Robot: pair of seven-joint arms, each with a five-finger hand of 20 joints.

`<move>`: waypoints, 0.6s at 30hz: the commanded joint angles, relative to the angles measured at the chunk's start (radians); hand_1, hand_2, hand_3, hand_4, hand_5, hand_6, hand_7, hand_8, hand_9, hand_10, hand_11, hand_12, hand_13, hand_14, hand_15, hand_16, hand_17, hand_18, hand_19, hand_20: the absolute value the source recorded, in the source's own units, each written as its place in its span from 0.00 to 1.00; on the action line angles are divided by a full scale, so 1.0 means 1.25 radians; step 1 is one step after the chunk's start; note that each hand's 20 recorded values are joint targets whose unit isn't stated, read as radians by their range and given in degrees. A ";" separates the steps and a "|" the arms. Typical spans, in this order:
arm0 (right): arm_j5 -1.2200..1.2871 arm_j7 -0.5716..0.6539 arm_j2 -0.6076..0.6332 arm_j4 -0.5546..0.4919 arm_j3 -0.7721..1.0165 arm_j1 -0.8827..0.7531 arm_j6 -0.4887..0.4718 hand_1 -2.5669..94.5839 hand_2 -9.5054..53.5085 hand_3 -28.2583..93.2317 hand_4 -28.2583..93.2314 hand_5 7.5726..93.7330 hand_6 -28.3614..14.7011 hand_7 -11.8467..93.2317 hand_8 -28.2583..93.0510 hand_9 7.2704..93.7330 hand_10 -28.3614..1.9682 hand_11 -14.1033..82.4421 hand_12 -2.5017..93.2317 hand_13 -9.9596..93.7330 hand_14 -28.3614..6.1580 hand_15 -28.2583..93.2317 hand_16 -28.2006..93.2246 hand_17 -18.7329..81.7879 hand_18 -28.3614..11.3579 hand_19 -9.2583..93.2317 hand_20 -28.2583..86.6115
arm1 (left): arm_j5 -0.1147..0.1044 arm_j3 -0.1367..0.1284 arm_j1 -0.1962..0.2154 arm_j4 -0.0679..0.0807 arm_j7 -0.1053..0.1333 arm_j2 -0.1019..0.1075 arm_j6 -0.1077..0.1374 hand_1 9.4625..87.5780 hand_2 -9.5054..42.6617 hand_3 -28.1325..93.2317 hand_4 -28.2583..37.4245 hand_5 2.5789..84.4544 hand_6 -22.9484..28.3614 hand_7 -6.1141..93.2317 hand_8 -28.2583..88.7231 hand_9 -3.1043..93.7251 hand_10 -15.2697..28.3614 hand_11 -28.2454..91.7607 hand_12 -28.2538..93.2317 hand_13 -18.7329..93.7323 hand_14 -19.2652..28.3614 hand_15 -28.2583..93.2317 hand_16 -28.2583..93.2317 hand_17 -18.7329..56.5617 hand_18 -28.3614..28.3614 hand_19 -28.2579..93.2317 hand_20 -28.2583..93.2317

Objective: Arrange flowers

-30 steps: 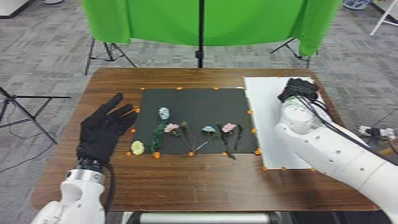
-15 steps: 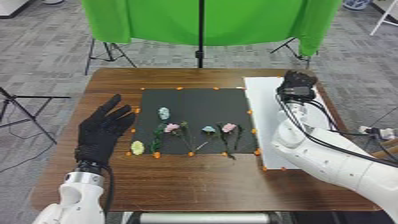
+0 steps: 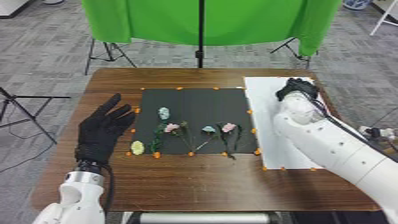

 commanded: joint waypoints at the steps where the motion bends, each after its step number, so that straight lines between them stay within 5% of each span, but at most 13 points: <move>1: -0.056 -0.004 -0.005 0.031 0.011 -0.027 -0.033 0.41 0.00 0.92 0.00 0.44 0.73 0.26 0.12 0.53 0.41 0.29 0.15 0.60 0.40 0.70 0.28 0.43 0.09 0.94 0.64 | -0.001 0.001 -0.016 0.012 -0.012 -0.011 -0.018 0.21 0.33 0.89 0.08 0.44 0.64 0.20 0.15 0.42 0.83 0.47 0.33 0.42 1.00 0.70 0.16 0.15 0.98 0.72 0.34; 4: -0.085 -0.022 0.012 0.025 0.003 -0.049 0.018 0.55 0.00 0.83 0.00 0.74 0.72 0.29 0.18 0.81 0.63 0.27 0.25 0.79 0.71 0.61 0.43 0.51 0.18 0.98 0.61 | -0.003 0.001 -0.005 0.007 -0.010 -0.011 -0.015 0.21 0.33 0.88 0.08 0.44 0.64 0.20 0.15 0.42 0.83 0.46 0.33 0.42 1.00 0.70 0.16 0.15 0.98 0.72 0.34; 7: -0.113 -0.049 0.042 0.000 -0.018 -0.062 0.082 0.63 0.00 0.79 0.00 0.90 0.73 0.32 0.24 0.98 0.74 0.29 0.34 0.90 0.78 0.64 0.45 0.58 0.19 1.00 0.64 | -0.001 -0.004 0.008 0.002 -0.014 -0.014 -0.010 0.21 0.33 0.89 0.08 0.44 0.64 0.20 0.15 0.42 0.83 0.47 0.33 0.42 1.00 0.70 0.16 0.15 0.98 0.72 0.34; 14: -0.112 -0.039 0.103 -0.111 -0.060 -0.064 0.260 0.63 0.00 0.80 0.00 0.96 0.72 0.30 0.25 1.00 0.75 0.36 0.32 0.95 0.77 0.65 0.45 0.62 0.18 1.00 0.68 | -0.004 -0.008 0.026 -0.003 -0.007 -0.010 -0.005 0.21 0.33 0.89 0.08 0.44 0.64 0.20 0.15 0.42 0.83 0.47 0.33 0.42 1.00 0.70 0.16 0.15 0.98 0.72 0.34; 18: -0.111 -0.029 0.128 -0.239 0.000 -0.129 0.284 0.62 0.00 0.82 0.00 0.97 0.71 0.29 0.26 1.00 0.74 0.37 0.31 0.95 0.75 0.66 0.45 0.62 0.16 1.00 0.69 | -0.004 -0.009 0.030 -0.004 -0.003 -0.008 -0.007 0.21 0.33 0.89 0.08 0.44 0.64 0.20 0.15 0.42 0.83 0.46 0.33 0.42 1.00 0.70 0.16 0.15 0.98 0.72 0.34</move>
